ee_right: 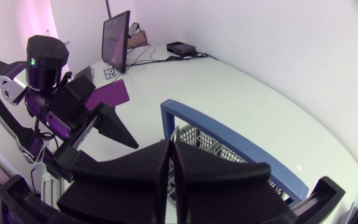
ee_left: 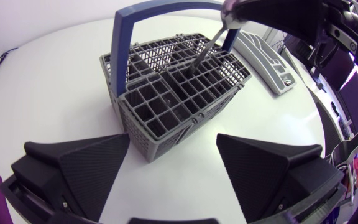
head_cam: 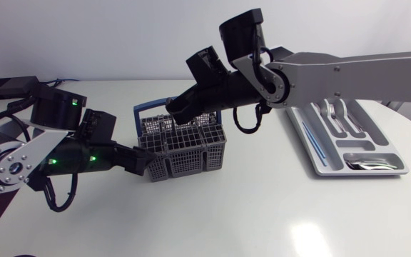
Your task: Unload the cutlery basket into the drawer organizer.
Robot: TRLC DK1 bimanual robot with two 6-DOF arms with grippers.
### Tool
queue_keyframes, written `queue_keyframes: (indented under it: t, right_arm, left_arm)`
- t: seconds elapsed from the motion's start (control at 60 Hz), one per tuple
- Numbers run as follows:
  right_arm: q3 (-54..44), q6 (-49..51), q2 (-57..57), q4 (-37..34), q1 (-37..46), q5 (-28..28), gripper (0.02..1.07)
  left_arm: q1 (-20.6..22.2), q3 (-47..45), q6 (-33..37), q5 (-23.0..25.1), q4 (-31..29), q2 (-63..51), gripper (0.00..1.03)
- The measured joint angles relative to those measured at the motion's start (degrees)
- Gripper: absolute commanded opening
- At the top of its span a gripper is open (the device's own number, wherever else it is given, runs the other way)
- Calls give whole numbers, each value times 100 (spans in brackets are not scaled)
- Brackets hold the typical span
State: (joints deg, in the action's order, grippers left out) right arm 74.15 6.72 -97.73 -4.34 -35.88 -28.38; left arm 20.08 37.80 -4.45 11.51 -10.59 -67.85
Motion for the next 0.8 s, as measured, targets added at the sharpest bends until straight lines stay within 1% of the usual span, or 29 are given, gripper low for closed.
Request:
queue_keyframes:
  t: [0.317,0.45,0.617,0.717,0.8]
  right_arm:
    - [0,46,339,-151,-103,-9,8]
    - [0,13,540,-302,-153,9,8]
    - [166,-114,680,-1005,-151,208,8]
    - [337,-160,813,-1657,-101,315,8]
    - [444,-181,981,-2061,31,369,8]
  left_arm:
    - [33,0,-4,-44,-55,109,98]
    - [33,0,-4,-74,-168,149,98]
    - [33,0,-24,-87,-295,236,98]
    - [37,0,-44,-107,-378,291,98]
    - [66,0,-46,-129,-417,321,98]
